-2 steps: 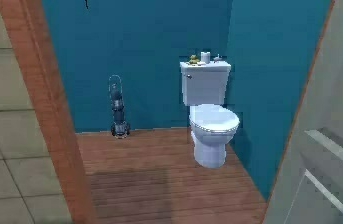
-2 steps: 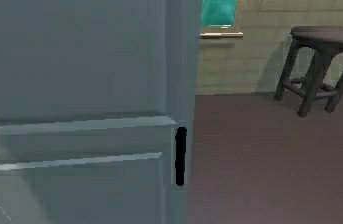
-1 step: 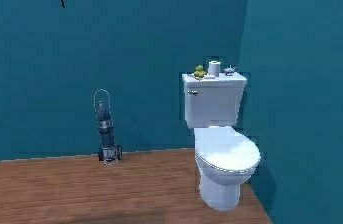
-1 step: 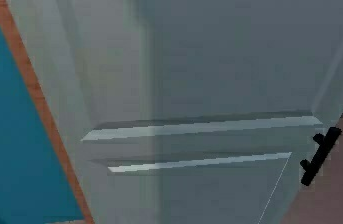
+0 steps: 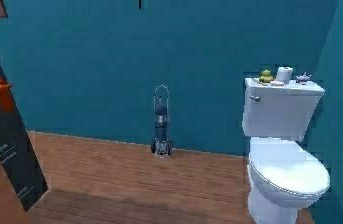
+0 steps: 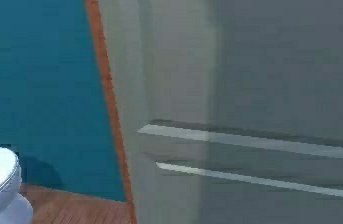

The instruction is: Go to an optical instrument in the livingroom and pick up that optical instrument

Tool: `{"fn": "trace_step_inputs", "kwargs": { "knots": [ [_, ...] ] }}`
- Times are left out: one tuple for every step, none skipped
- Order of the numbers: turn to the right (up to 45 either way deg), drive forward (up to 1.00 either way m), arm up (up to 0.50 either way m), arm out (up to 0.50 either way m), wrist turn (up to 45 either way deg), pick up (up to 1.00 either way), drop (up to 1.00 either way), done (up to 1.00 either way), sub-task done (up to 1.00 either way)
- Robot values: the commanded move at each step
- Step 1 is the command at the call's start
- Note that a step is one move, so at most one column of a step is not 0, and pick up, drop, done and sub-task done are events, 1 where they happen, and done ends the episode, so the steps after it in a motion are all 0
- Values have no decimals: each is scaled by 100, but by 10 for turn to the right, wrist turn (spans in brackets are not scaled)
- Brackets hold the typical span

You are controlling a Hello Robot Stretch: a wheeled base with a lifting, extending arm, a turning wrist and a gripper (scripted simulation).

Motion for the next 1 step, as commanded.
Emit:
{"fn": "trace_step_inputs", "kwargs": {
  "knots": [
    [0,75,0,0,0,0,0,0,0]
  ]
}}
